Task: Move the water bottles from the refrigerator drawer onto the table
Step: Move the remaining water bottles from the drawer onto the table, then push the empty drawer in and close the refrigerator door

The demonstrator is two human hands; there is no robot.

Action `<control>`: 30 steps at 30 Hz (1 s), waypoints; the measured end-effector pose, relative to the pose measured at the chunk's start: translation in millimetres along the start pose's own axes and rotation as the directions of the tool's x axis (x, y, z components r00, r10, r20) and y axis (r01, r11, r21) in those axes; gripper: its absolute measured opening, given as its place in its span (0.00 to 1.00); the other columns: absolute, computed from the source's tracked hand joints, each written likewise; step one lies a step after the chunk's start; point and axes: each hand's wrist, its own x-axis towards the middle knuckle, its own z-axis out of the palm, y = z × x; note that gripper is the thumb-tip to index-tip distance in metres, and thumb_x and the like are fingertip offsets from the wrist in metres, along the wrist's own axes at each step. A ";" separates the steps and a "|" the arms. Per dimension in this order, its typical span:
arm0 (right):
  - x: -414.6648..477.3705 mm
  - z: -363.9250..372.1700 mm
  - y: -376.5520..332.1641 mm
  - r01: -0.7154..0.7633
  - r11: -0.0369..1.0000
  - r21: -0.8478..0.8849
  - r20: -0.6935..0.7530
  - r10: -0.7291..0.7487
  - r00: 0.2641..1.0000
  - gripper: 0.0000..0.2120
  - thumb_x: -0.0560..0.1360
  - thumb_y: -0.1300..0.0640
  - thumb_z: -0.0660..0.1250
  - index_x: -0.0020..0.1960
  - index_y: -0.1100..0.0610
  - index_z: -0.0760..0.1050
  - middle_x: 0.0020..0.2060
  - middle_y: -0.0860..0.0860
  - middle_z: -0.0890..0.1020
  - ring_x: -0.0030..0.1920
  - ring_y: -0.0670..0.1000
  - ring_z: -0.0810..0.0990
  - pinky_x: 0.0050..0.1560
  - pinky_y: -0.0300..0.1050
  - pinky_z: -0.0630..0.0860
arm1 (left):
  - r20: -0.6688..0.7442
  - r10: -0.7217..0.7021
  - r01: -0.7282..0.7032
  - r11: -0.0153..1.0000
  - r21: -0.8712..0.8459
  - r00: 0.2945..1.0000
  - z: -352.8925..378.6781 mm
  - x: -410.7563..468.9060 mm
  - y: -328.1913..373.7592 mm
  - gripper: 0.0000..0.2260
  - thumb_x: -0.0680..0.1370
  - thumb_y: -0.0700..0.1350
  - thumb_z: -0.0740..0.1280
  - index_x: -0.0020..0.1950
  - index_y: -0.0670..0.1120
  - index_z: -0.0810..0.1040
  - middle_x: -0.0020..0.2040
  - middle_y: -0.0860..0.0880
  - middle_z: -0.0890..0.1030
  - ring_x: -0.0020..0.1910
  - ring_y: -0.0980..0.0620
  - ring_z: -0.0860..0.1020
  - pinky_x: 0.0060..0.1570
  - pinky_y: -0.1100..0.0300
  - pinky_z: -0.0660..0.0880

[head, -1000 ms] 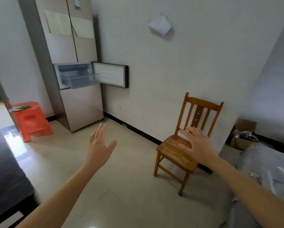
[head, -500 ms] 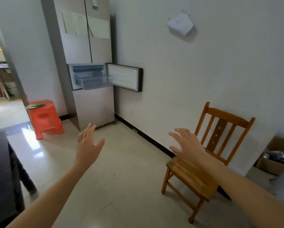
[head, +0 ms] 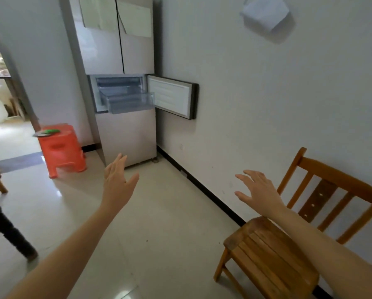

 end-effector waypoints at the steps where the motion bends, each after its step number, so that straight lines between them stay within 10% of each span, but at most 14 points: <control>1: 15.3 2.9 8.4 0.011 1.000 0.006 -0.010 -0.011 1.000 0.26 0.77 0.44 0.58 0.73 0.51 0.58 0.73 0.52 0.60 0.73 0.53 0.56 0.69 0.48 0.58 | -0.009 -0.002 0.002 1.000 0.008 1.000 8.4 10.9 3.8 0.25 0.75 0.40 0.67 0.71 0.39 0.64 0.73 0.40 0.63 0.72 0.40 0.59 0.70 0.51 0.54; 13: 276.6 -0.7 67.8 0.368 0.929 0.026 -0.144 -0.361 0.921 0.25 0.75 0.49 0.64 0.70 0.55 0.66 0.69 0.56 0.67 0.69 0.57 0.63 0.65 0.53 0.64 | -0.274 -0.115 0.131 0.991 0.039 0.955 92.0 157.0 33.6 0.24 0.75 0.41 0.67 0.70 0.40 0.65 0.72 0.40 0.64 0.70 0.39 0.61 0.69 0.46 0.58; 30: 567.3 57.1 -26.7 0.545 0.837 0.047 -0.142 -0.534 0.833 0.26 0.75 0.49 0.63 0.71 0.55 0.64 0.70 0.56 0.66 0.71 0.55 0.62 0.67 0.51 0.62 | -0.361 -0.185 0.234 0.968 0.096 0.914 102.9 363.3 -87.5 0.25 0.75 0.48 0.66 0.70 0.42 0.66 0.69 0.41 0.68 0.67 0.40 0.67 0.65 0.44 0.65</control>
